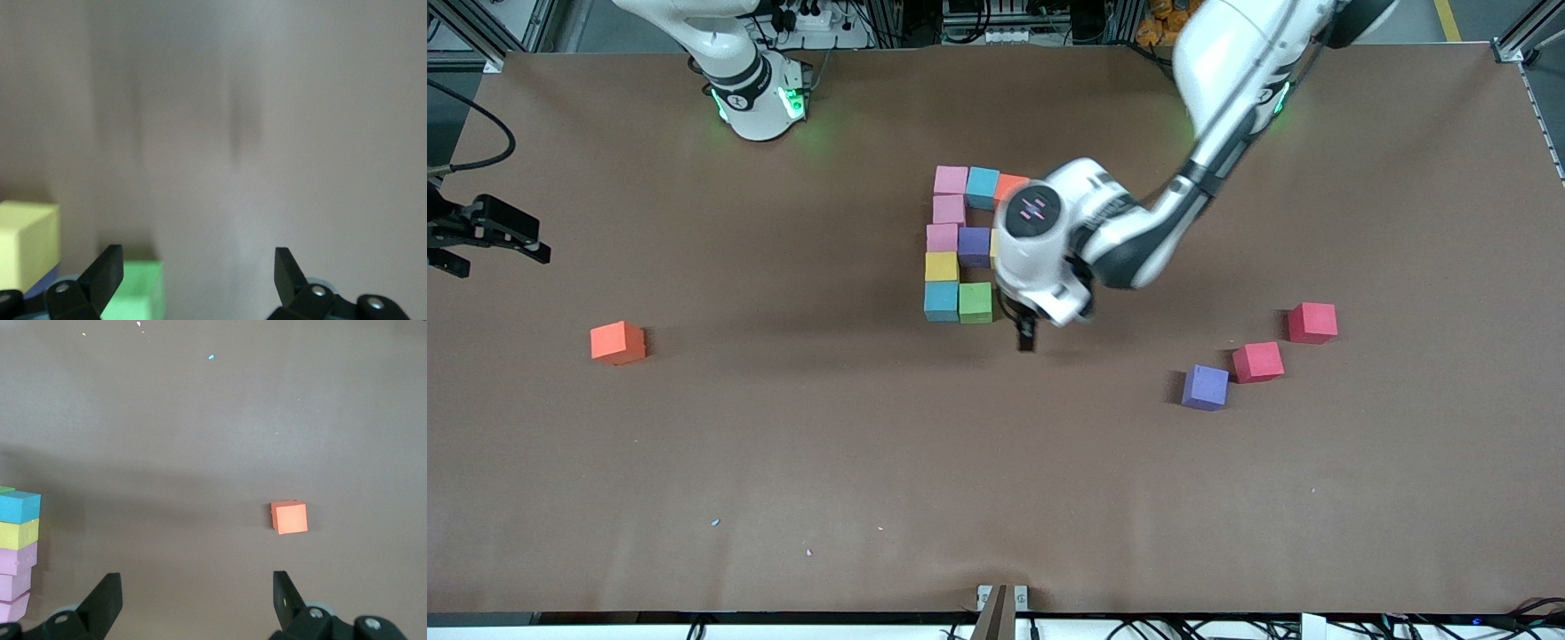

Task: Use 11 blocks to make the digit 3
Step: 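Move the left gripper to the purple cube and grasp it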

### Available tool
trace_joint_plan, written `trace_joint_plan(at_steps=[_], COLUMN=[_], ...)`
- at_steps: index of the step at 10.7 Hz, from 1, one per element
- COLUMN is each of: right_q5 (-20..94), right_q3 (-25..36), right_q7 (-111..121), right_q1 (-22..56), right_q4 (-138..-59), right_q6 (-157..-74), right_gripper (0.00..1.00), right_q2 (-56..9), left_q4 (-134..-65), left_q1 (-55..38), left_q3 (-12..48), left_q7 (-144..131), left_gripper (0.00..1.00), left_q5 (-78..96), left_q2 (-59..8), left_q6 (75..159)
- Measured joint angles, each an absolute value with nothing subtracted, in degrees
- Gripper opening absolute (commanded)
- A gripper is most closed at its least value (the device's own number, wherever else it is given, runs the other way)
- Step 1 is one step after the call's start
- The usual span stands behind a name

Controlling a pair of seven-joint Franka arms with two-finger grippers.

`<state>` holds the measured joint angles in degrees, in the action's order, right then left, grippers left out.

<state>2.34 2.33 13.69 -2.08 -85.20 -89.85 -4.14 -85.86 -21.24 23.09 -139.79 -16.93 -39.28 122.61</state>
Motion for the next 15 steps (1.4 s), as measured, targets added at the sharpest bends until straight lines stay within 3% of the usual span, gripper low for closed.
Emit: trace_joint_plan(at_steps=[5, 8, 11, 15], right_q5=[2.32, 2.31, 2.31, 2.31], right_q3=[2.2, 2.08, 1.99, 1.94], right_q7=[13.63, 13.6, 13.6, 13.6], right_q1=[-2.2, -2.2, -2.2, -2.2], right_q4=[-86.1, -86.56, -86.8, -86.84], right_q6=[-90.26, -90.4, -90.4, -90.43], right_gripper=[1.0, 1.0, 1.0, 1.0], right_q2=[-4.1, -4.08, -4.06, -4.05], left_q4=[-90.56, -97.33, -104.07, -105.82], left_q1=[-5.58, 1.13, 5.55, 7.62], left_q3=[23.22, 23.54, 23.56, 23.49], left_q7=[-119.7, -109.95, -105.35, -105.28], left_gripper=[1.0, 1.0, 1.0, 1.0], left_q5=[-16.95, -16.97, -19.4, -23.63], left_q2=[-38.71, -34.34, -31.62, -33.23], left_q6=[122.19, 123.4, 131.36, 136.54])
